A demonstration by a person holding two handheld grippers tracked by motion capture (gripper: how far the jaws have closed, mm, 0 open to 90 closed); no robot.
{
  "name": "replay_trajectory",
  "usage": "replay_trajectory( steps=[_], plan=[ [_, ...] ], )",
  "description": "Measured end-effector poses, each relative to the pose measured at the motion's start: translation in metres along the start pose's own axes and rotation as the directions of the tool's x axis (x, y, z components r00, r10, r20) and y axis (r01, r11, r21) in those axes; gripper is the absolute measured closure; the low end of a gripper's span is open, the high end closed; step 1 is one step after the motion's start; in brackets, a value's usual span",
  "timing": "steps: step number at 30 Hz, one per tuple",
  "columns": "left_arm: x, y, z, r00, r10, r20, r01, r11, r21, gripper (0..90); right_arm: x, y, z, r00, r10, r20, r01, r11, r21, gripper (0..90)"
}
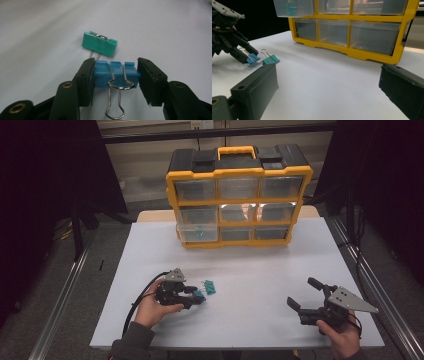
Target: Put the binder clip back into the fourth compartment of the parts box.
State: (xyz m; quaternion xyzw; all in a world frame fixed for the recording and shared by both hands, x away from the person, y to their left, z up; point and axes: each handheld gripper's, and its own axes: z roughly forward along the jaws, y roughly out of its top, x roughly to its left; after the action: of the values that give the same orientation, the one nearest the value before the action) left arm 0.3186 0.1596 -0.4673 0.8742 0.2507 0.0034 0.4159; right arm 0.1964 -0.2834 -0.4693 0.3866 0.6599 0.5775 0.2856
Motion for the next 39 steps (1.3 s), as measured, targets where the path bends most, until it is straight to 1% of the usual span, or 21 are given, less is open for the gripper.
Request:
replay_trajectory(
  steps=[1,3,8,9,11,14,16,17,18,20,21,22,25,26,28,30,32,33,34,36,39],
  plan=[
    [0.001,0.001,-0.002,1.0000,-0.004,0.006,0.004,1.0000,-0.008,50.2,0.000,0.000,0.000,1.0000,0.000,0.000,0.000,1.000,0.000,1.3],
    [0.002,0.004,-0.008,0.9998,-0.020,-0.005,0.020,0.9998,-0.007,50.2,0.001,0.000,0.000,1.0000,0.004,0.003,-0.004,1.000,-0.002,1.3],
    [0.002,0.012,-0.014,0.9997,-0.021,0.013,0.021,0.9995,-0.022,50.2,0.000,0.000,0.000,1.0000,-0.004,0.003,0.004,1.000,0.002,1.3],
    [0.001,0.014,-0.016,0.9996,-0.027,0.011,0.027,0.9994,-0.023,50.2,0.000,0.000,0.000,0.9999,-0.010,0.002,0.010,1.000,0.002,1.3],
    [0.002,0.019,-0.019,0.9997,-0.024,0.003,0.024,0.9994,-0.023,50.2,0.001,0.000,0.001,1.0000,-0.005,0.004,0.005,1.000,-0.001,1.3],
    [0.001,0.027,-0.024,0.9992,-0.037,0.014,0.037,0.9987,-0.033,50.2,0.001,0.000,0.000,1.0000,-0.004,0.004,0.005,1.000,-0.001,1.3],
    [0.000,0.032,-0.029,0.9993,-0.036,0.008,0.037,0.9990,-0.025,50.3,0.000,0.000,0.000,1.0000,-0.006,0.005,0.006,1.000,-0.001,1.3],
    [0.000,0.035,-0.030,0.9993,-0.034,0.014,0.034,0.9990,-0.030,50.2,0.000,0.000,0.000,1.0000,-0.006,0.005,0.006,1.000,-0.003,1.3],
    [-0.001,0.037,-0.031,0.9990,-0.042,0.013,0.042,0.9986,-0.031,50.2,0.000,0.000,0.000,1.0000,-0.007,0.005,0.007,1.000,-0.003,1.3],
    [0.000,0.043,-0.035,0.9992,-0.039,0.009,0.040,0.9988,-0.028,50.2,0.000,0.001,0.000,1.0000,-0.007,0.005,0.007,1.000,-0.001,1.3],
    [0.000,0.050,-0.040,0.9990,-0.042,0.017,0.042,0.9989,-0.021,50.2,0.001,0.001,0.000,1.0000,-0.007,0.006,0.007,1.000,0.000,1.3],
    [0.000,0.050,-0.040,0.9990,-0.042,0.017,0.042,0.9989,-0.021,50.2,0.001,0.001,0.000,1.0000,-0.007,0.006,0.007,1.000,0.000,1.3],
    [0.000,0.059,-0.047,0.9993,-0.036,-0.005,0.036,0.9990,-0.024,50.2,0.001,0.001,0.000,1.0000,-0.007,0.007,0.007,1.000,-0.002,1.3],
    [0.001,0.061,-0.049,0.9993,-0.036,0.003,0.036,0.9989,-0.029,50.2,0.000,0.000,0.000,0.9999,-0.008,0.007,0.008,1.000,-0.002,1.3],
    [0.001,0.067,-0.053,0.9994,-0.033,-0.010,0.033,0.9991,-0.027,50.2,0.000,0.000,0.000,0.9999,-0.009,0.007,0.009,1.000,-0.003,1.3],
    [0.002,0.073,-0.056,0.9994,-0.035,-0.006,0.035,0.9989,-0.031,50.2,0.000,0.000,0.000,1.0000,-0.008,0.006,0.008,1.000,-0.002,1.3],
    [0.003,0.079,-0.060,0.9994,-0.035,-0.001,0.035,0.9992,-0.021,50.2,0.001,0.000,0.000,0.9999,-0.008,0.006,0.008,1.000,-0.002,1.3],
    [0.003,0.081,-0.060,0.9992,-0.041,-0.003,0.041,0.9986,-0.034,50.2,0.001,0.000,0.000,1.0000,-0.007,0.005,0.007,1.000,-0.001,1.3],
    [0.003,0.085,-0.063,0.9991,-0.037,-0.020,0.036,0.9991,-0.021,50.2,0.001,0.000,0.000,0.9999,-0.009,0.006,0.009,1.000,-0.001,1.3],
    [0.005,0.090,-0.065,0.9989,-0.046,-0.009,0.046,0.9983,-0.035,50.2,0.001,0.000,0.000,0.9999,-0.012,0.005,0.012,1.000,-0.001,1.3],
    [0.006,0.100,-0.070,0.9987,-0.046,-0.019,0.046,0.9987,-0.024,50.2,0.000,0.000,0.000,0.9999,-0.011,0.005,0.011,1.000,0.001,1.3]
  ],
)
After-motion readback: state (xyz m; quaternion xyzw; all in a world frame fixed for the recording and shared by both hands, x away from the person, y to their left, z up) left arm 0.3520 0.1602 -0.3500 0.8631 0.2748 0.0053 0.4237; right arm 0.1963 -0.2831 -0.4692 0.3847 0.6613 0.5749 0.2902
